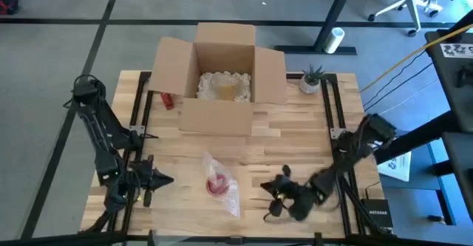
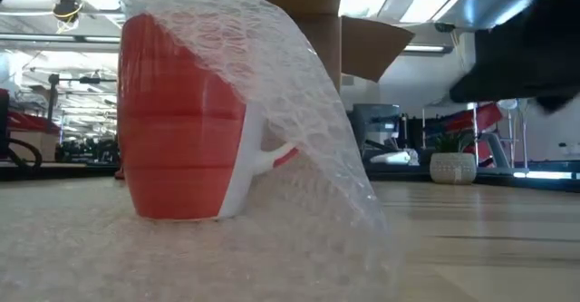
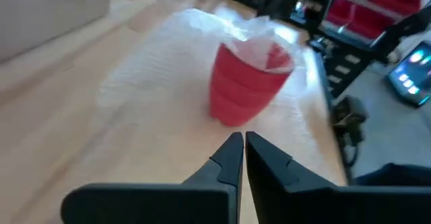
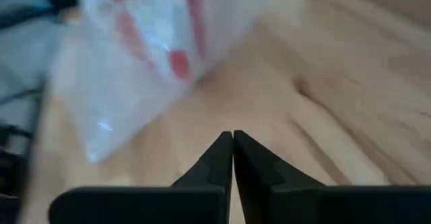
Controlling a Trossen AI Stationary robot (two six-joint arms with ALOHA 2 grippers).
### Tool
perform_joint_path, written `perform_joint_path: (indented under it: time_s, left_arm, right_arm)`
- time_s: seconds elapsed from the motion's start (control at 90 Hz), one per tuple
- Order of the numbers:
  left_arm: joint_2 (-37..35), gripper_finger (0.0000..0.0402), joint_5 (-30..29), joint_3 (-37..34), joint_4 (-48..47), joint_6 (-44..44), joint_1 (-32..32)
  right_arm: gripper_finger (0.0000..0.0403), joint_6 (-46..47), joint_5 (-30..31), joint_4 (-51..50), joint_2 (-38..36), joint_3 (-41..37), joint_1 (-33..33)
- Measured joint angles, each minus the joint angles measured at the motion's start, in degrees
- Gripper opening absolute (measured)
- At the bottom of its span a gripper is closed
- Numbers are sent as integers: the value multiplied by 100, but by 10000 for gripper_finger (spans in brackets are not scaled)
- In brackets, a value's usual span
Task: Wrap mug
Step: Wrap the red mug with bubble wrap
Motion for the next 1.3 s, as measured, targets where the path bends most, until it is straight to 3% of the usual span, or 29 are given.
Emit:
perform_joint_path:
  time_s: [0.1, 0.278, 0.589, 0.767, 0.878, 1.067, 1.211, 1.3]
  left_arm:
    - [0, 0, 565, 1, -502, -277, 95]
    - [0, 6, 1630, -2, -1312, -917, 219]
    - [0, 101, 1991, -4, -2097, -1385, 214]
    - [0, 131, 3503, -4, -2601, -2149, 208]
    - [51, 133, 3935, -4, -2557, -2351, 175]
    - [484, 133, 4286, -157, -1890, -2358, 250]
    - [1044, 125, 3780, -379, -820, -2332, 426]
    - [1169, 86, 3560, -340, -602, -2168, 579]
  right_arm:
    - [0, -329, -235, 843, -115, -446, -328]
    - [0, -354, -514, 795, -192, -590, -716]
    - [0, -337, -1405, 838, -192, -590, -1344]
    - [0, -334, -1977, 1079, -192, -588, -1447]
    - [0, -312, -2056, 1114, -192, -588, -1441]
    - [0, -134, -2304, 1194, -192, -588, -1439]
    - [0, -144, -2567, 1539, -190, -583, -1439]
    - [0, -230, -2670, 1693, -190, -583, -1439]
